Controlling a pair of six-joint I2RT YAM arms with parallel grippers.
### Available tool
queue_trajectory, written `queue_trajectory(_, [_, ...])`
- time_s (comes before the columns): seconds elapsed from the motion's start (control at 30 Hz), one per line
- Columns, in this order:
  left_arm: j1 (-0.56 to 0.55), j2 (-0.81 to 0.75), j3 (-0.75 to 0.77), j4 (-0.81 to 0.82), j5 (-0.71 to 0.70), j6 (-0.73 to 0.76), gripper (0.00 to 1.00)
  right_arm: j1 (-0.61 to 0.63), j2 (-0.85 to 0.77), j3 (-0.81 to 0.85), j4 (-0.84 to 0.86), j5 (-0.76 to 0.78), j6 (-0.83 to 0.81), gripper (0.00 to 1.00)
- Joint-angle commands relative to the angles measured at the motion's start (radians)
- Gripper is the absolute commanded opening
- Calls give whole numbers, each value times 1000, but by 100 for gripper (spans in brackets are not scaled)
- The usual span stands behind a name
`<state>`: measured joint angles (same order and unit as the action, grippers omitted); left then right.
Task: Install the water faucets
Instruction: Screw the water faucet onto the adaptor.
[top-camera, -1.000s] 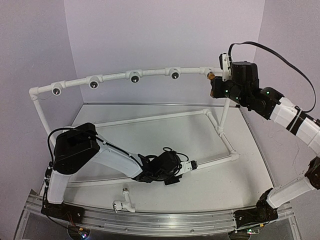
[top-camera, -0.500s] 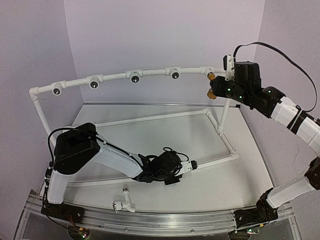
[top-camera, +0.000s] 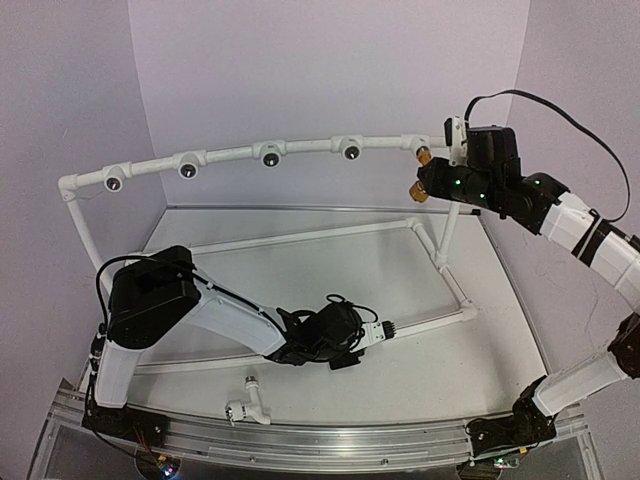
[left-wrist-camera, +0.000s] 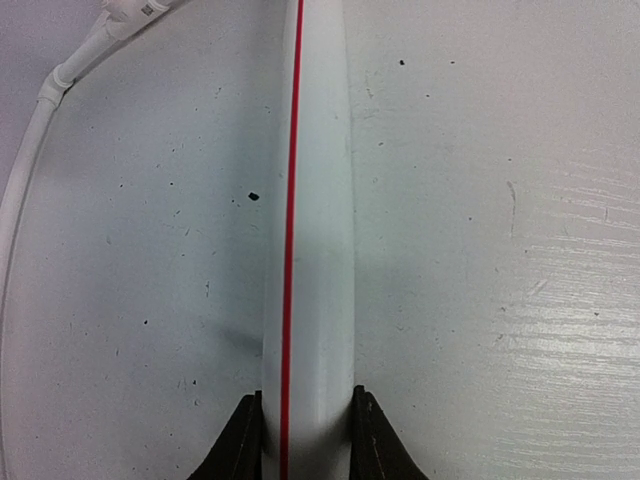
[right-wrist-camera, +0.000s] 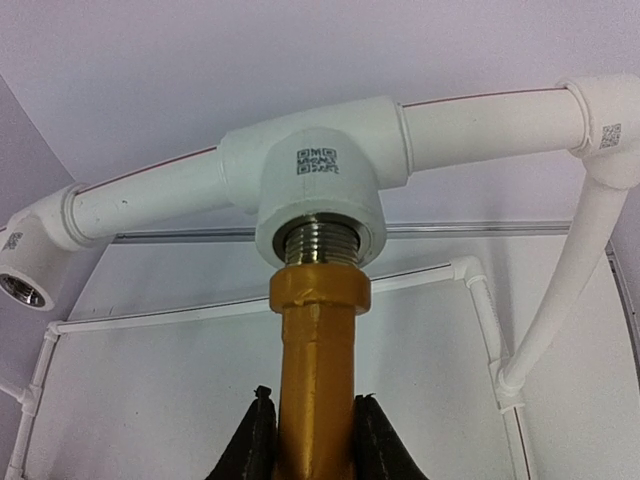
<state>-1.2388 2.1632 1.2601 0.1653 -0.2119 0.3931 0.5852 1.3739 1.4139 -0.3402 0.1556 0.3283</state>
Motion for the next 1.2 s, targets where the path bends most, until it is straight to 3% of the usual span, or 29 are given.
queue_trajectory(0.0, [-123, 90, -55, -294, 158, -19, 0, -26, -12, 83, 86, 3, -44, 0])
queue_trajectory(0.37, [-114, 107, -29, -307, 149, -23, 0, -26, 3, 235, -95, -6, -34, 0])
queue_trajectory(0.63, [-115, 114, -27, -316, 150, -20, 0, -25, 54, 271, -62, -60, 40, 0])
queue_trajectory(0.9, [-116, 116, -28, -317, 153, -20, 0, -25, 35, 132, 32, -67, 100, 0])
queue_trajectory(1.17, [-115, 116, -28, -317, 154, -20, 0, -25, 21, 134, 88, -46, 105, 0])
